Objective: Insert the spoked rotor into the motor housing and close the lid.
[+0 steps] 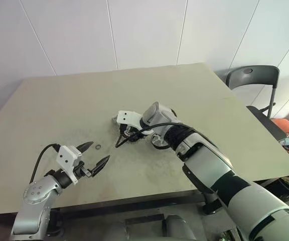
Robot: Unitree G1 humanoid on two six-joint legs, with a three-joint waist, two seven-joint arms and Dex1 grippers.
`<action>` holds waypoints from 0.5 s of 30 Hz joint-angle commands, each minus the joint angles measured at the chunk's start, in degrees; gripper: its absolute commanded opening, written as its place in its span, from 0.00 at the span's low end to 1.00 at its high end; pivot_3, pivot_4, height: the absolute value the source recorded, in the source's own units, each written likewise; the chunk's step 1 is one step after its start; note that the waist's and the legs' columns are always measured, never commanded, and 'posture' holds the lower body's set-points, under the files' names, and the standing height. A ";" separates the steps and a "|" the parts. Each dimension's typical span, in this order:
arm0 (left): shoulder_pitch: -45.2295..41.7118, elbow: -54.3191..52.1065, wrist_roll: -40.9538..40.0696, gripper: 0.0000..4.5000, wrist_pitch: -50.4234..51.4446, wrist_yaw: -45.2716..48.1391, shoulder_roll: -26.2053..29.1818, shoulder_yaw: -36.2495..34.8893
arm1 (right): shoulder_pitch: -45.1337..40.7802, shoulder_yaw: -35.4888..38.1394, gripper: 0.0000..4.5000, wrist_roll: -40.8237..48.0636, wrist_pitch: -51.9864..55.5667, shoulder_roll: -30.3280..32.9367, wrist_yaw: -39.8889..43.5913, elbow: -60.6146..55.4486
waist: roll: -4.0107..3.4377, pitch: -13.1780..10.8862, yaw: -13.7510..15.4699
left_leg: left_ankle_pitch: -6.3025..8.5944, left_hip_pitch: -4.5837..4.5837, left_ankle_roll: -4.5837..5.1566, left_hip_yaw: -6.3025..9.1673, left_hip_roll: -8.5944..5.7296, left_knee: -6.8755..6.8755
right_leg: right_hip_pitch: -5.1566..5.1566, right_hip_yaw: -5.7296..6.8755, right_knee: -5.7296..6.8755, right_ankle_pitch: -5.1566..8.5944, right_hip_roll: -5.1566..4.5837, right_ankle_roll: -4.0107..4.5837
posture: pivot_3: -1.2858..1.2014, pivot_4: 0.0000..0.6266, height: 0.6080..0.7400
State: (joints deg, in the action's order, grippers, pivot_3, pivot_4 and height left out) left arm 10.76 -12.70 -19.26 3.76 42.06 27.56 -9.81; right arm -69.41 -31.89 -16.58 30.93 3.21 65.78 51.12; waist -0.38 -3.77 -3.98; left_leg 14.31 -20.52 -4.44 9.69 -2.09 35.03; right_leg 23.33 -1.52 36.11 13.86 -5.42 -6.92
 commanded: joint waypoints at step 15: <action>3.15 -5.56 -2.03 1.00 0.53 0.75 2.31 -1.91 | 11.76 -8.00 0.39 6.75 25.51 12.01 13.63 -45.54 | 0.01 0.01 0.08 | 0.00 0.04 0.00 0.00 0.01 0.07 | -0.04 0.00 0.02 0.11 -0.02 0.14 | 0.52 0.00 1.00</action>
State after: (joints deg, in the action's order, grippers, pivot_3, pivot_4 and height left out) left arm 13.86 -16.20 -20.62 4.73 42.61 29.20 -10.51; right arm -56.68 -40.34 -11.39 54.98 15.64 79.94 9.02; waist -0.36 -3.76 -3.90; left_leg 14.32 -20.48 -4.44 9.68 -2.08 35.11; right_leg 23.29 -1.52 36.14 13.97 -5.44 -6.78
